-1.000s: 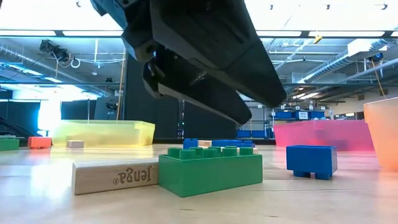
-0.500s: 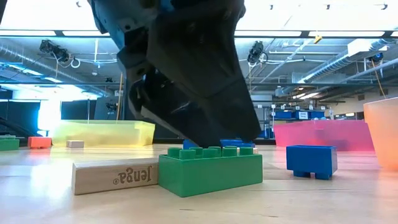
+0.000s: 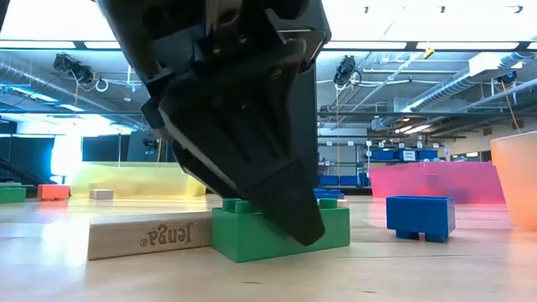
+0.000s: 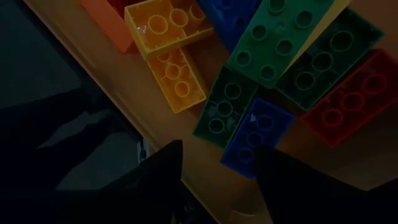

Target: Sort blocks by size

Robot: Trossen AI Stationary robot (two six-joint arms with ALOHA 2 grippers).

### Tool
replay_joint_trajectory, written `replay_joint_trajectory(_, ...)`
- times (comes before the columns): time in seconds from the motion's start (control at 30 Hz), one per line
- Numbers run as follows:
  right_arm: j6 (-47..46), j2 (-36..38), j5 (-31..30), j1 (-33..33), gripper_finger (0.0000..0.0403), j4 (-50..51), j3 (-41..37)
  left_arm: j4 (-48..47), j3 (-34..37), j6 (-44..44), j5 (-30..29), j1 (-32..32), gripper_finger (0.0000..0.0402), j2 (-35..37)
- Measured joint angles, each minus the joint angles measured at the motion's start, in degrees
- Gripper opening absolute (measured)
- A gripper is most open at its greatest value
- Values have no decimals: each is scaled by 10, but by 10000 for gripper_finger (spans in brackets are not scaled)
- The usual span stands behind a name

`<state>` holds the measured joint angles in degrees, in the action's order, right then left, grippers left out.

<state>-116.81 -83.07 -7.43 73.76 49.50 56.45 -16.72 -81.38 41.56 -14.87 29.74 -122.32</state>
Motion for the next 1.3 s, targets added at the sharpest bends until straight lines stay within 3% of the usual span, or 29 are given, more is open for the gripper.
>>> replay_joint_trajectory(0.23, -2, 0, 0, 0, 208, -8, 0, -18, 0, -8, 10, -2, 144, 0)
replay_joint_trajectory(0.5, -6, 5, 0, 0, 209, 0, 14, -25, 1, -10, 6, -1, 146, 10)
replay_joint_trajectory(0.7, -5, 28, -12, 0, 198, 79, 61, -76, 4, -7, -33, -18, 146, 66)
replay_joint_trajectory(0.83, 2, 38, -116, 1, 190, 141, 91, -97, 3, -25, -57, -40, 146, 103)
replay_joint_trajectory(1.03, 20, 45, -421, -9, 179, 202, 104, -31, 3, -87, -89, -72, 146, 157)
replay_joint_trajectory(1.13, 25, 45, -529, -31, 176, 210, 104, 22, 3, -129, -96, -88, 146, 172)
replay_joint_trajectory(1.2, 23, 45, -569, -57, 176, 209, 104, 58, 3, -159, -100, -95, 146, 183)
replay_joint_trajectory(1.3, -8, 45, -570, -112, 182, 200, 104, 97, 2, -203, -101, -105, 145, 192)
